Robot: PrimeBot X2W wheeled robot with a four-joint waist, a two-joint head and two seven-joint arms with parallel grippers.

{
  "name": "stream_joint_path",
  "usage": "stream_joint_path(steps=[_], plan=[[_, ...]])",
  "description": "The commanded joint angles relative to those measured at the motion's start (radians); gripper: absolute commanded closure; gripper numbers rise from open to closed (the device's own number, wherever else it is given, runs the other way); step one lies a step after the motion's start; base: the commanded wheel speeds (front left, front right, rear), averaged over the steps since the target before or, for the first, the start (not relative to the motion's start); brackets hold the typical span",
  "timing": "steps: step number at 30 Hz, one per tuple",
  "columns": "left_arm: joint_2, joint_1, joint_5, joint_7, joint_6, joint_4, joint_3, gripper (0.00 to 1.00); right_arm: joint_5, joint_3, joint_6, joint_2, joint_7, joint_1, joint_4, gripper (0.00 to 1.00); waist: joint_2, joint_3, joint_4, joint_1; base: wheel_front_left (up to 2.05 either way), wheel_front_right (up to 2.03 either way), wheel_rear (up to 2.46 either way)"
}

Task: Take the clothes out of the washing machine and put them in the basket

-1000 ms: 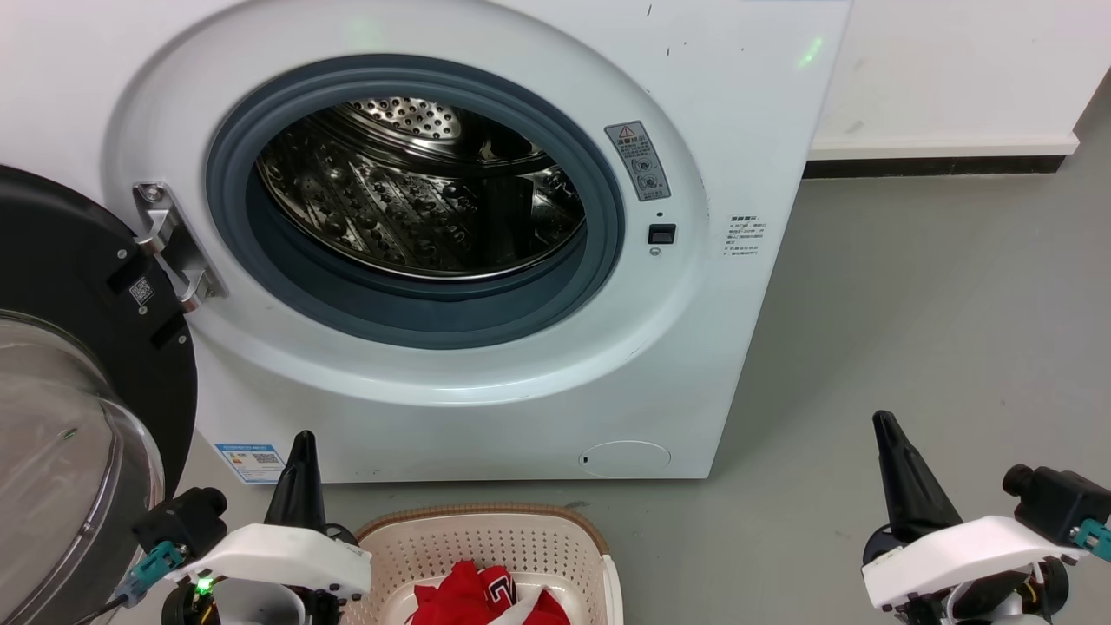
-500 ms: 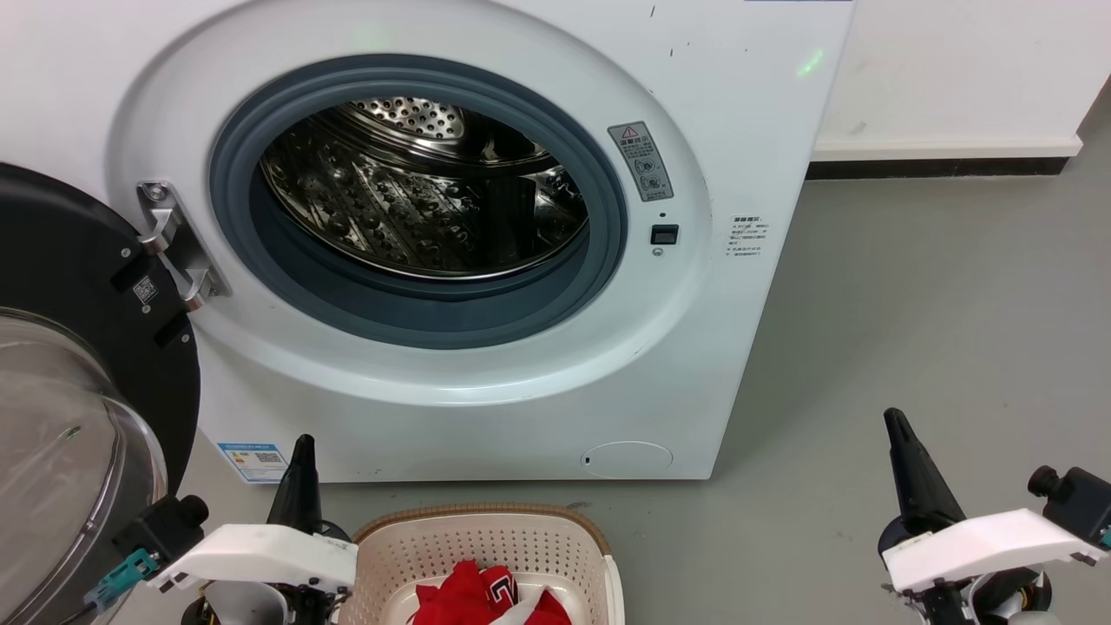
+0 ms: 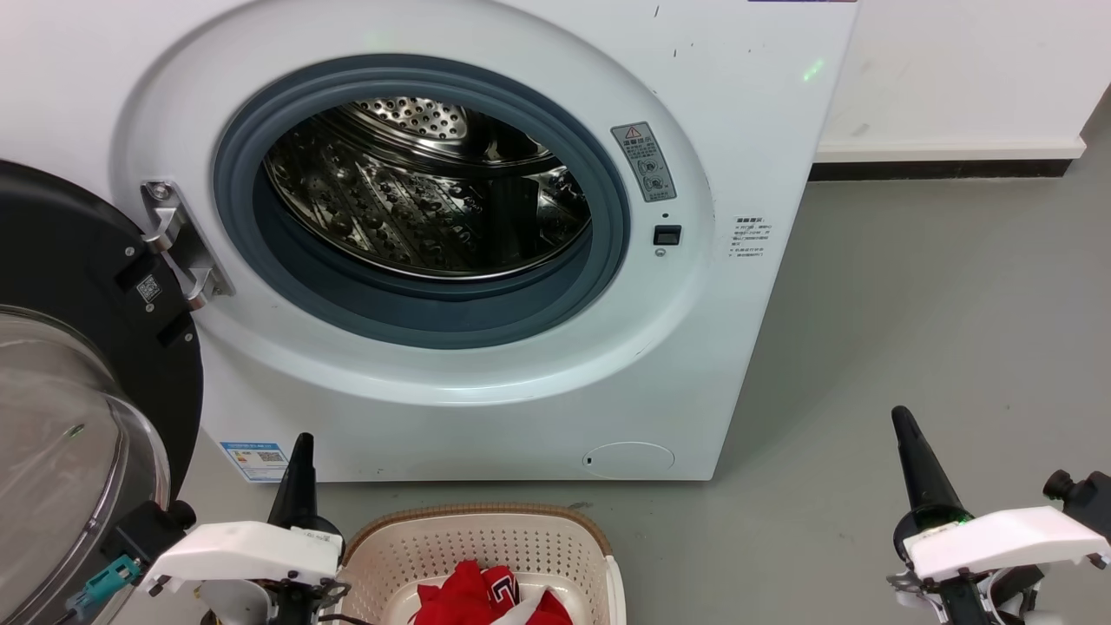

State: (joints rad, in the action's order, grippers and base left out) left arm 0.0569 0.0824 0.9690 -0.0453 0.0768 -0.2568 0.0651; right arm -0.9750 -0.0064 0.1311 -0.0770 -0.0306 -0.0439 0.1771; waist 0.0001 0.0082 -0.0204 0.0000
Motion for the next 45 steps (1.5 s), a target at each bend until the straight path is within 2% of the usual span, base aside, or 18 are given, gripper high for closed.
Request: stream_joint_path(steps=[1,45], plan=[[0.002,0.022,0.028,0.007,0.006,0.013,0.004,1.00,-0.034,-0.004,0.000,-0.008,0.005,-0.028,-0.005,1.00,-0.0001,0.000,0.000,0.0000,0.00,0.00,0.00],[-0.004,0.029,0.452,0.114,0.041,0.013,0.037,1.00,-0.473,-0.049,0.000,-0.004,0.080,-0.055,0.044,1.00,-0.0001,-0.003,0.013,0.0000,0.00,0.00,0.00]])
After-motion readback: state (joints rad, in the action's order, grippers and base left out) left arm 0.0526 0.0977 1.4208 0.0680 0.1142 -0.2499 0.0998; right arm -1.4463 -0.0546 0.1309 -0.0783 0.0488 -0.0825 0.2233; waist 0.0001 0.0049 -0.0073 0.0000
